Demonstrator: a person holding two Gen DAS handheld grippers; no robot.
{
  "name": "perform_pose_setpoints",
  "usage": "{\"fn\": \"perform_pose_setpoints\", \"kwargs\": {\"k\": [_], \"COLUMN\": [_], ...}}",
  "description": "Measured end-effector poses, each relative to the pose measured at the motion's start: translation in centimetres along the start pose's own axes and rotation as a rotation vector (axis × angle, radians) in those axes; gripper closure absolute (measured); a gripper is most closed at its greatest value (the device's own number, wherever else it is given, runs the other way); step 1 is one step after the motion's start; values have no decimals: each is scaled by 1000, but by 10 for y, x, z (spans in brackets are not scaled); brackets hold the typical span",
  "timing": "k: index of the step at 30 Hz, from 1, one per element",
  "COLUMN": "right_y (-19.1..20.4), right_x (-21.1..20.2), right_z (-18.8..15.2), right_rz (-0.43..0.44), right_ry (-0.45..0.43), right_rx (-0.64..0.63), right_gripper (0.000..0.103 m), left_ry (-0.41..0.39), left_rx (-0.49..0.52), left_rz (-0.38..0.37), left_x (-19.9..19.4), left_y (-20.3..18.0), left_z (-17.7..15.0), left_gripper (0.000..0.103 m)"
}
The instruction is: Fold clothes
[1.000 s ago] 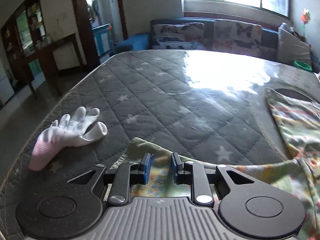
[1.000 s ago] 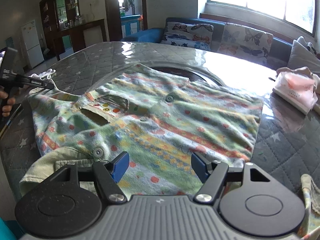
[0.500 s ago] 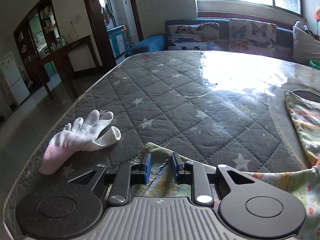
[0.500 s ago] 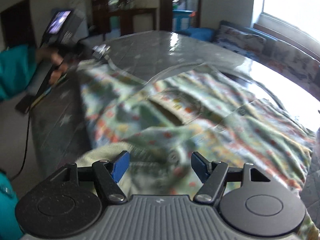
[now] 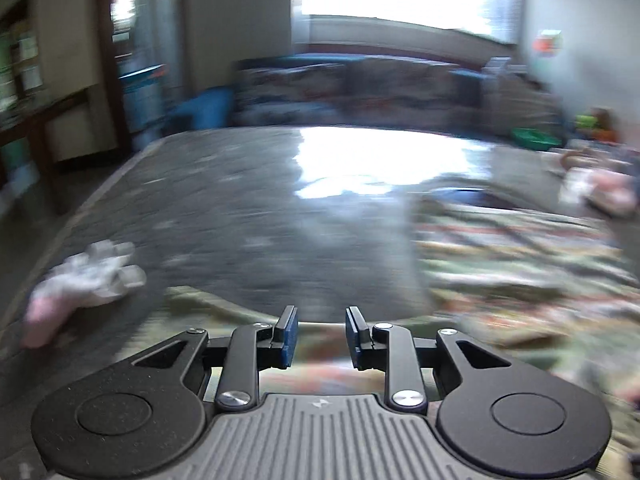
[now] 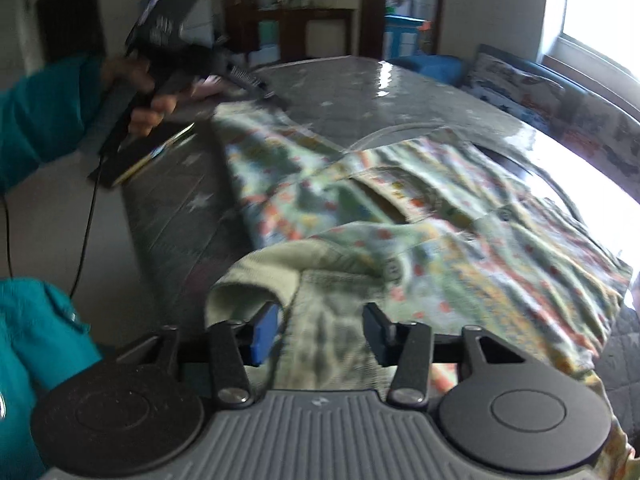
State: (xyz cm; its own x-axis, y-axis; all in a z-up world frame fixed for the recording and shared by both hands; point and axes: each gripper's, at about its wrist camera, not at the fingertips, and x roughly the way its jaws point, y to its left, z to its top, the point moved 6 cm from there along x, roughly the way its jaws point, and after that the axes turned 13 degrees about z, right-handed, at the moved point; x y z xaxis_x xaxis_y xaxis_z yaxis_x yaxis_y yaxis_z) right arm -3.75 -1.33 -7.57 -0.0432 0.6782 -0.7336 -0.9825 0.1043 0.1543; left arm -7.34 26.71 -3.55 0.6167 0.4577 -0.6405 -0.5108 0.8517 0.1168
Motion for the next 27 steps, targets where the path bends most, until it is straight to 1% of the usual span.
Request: {"fn": "perform_pose_setpoints", "kwargs": {"k": [2,4,6,9,11,13,16,17,19,20,22,23,27], "right_y": [3,3,3,-5,-15,-24,-33,-33,-33,-32,-31,-29,-22], "right_x": [7,9,8,1,-5,-12,-19,-19,-18,-16,-15,-13,-5], "right_z": [-4,-6,-7,-8,-9,-11,-16,-17,-17,-17,-15,-13,-6], "right_rz": [-16,-24,-9,-15,-19,-25,-29,-24,-19,-17,-14,-11,9], "right_ry": [30,37,23,-4,-25,-45,-54,-52,-52,-51,-54,-58,-62], "right_rx": [-11,-7,18,83,142,192,238,242,233,232,222,212,178], "right_gripper": [70,74,90,96,97,97,97,97,96,93,89,85,79], "left_ry": [-27,-55,-75,-84,-84,-82,-67,-57,-38,-33,-27,-28,-34], "left_rx": [64,138,204,287,346,396,461,476,505,519,534,537,546], "left_rz": [-116,-234,-348,-484,-542,-565,-590,-591,-564,-542,-526,-523,-525], "left_x": [-19,-38,-57,-77,-83,-85,-86,-84,-78,-75,-72,-71,-72], "left_y": [-25,-50,-75,-106,-123,-134,-146,-149,-151,-152,-151,-150,-147], "left_z": [-2,-8,-13,-24,-34,-44,-57,-61,-67,-70,-73,-74,-75], "left_gripper": [74,73,72,71,71,71,66,66,66,66,66,66,66]}}
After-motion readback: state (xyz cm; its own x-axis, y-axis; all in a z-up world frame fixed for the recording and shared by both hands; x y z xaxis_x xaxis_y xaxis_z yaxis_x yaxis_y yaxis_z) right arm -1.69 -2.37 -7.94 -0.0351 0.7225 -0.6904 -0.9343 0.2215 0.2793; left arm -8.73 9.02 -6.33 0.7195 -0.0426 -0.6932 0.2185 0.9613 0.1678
